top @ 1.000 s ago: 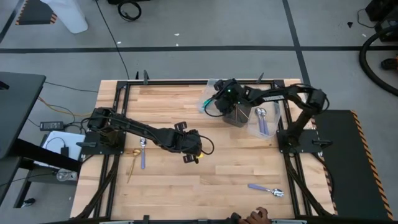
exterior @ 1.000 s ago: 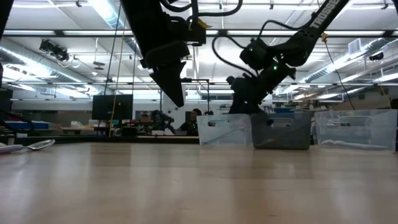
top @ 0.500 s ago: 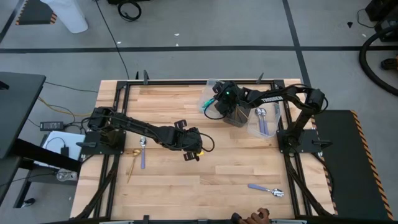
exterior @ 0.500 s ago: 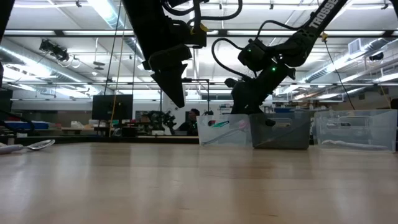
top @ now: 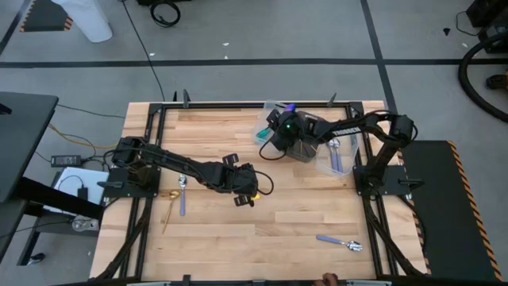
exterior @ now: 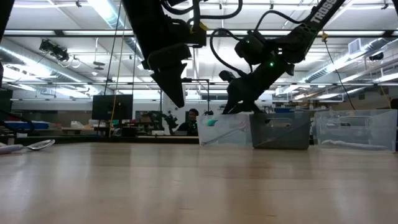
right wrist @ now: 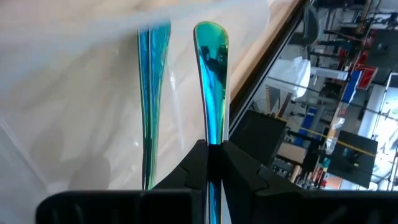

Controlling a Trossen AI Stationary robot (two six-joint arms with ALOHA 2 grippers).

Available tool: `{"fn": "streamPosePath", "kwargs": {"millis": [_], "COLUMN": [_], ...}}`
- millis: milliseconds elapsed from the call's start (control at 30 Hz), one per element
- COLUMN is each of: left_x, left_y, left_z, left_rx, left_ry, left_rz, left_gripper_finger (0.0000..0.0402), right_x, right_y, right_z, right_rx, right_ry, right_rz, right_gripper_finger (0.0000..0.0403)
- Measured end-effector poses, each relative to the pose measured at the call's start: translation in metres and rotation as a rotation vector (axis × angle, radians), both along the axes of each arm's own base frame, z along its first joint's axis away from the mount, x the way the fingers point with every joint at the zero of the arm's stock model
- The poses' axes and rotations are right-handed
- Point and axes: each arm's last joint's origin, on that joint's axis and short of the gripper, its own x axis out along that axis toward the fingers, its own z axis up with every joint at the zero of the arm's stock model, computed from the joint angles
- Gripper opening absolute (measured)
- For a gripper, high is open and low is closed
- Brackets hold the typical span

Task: Sort silverware by color (type)
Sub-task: Put the blue spoon into the left transparent bin

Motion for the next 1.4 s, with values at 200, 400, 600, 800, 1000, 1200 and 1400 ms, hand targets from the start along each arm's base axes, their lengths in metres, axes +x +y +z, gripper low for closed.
{"fn": "streamPosePath", "kwargs": {"millis": [200,400,600,800,1000,1200,1400], "left_x": [0.000,0.000,0.000,0.000,0.000,-0.008,-0.016], "left_y": [0.000,0.000,0.000,0.000,0.000,-0.004,-0.015], "left_z": [0.000,0.000,0.000,0.000,0.000,-0.002,0.005], "left_rx": [-0.001,-0.003,-0.003,-0.003,-0.003,0.007,0.016], "left_ry": [-0.001,-0.002,-0.002,-0.002,0.001,0.070,0.074], "left_rz": [0.001,0.005,0.006,0.006,0.006,0.005,-0.005], "left_gripper_finger": [0.0073,0.0073,0.0073,0.0073,0.0073,0.0073,0.0073], "right_x": [0.002,0.003,0.002,0.000,-0.006,-0.016,-0.019], "right_y": [0.003,0.003,0.003,0.006,0.013,0.021,0.021], "right_z": [0.001,0.014,0.016,0.015,0.037,0.057,0.054], "right_rx": [-0.030,-0.063,-0.065,-0.042,0.114,0.240,0.329], "right_ry": [0.000,-0.067,-0.053,-0.029,-0.180,-0.260,-0.248], "right_rz": [-0.002,0.018,0.031,0.044,0.087,0.134,0.151], "right_gripper_finger": [0.0040,0.0040,0.0042,0.0046,0.0046,0.0047,0.0047]}}
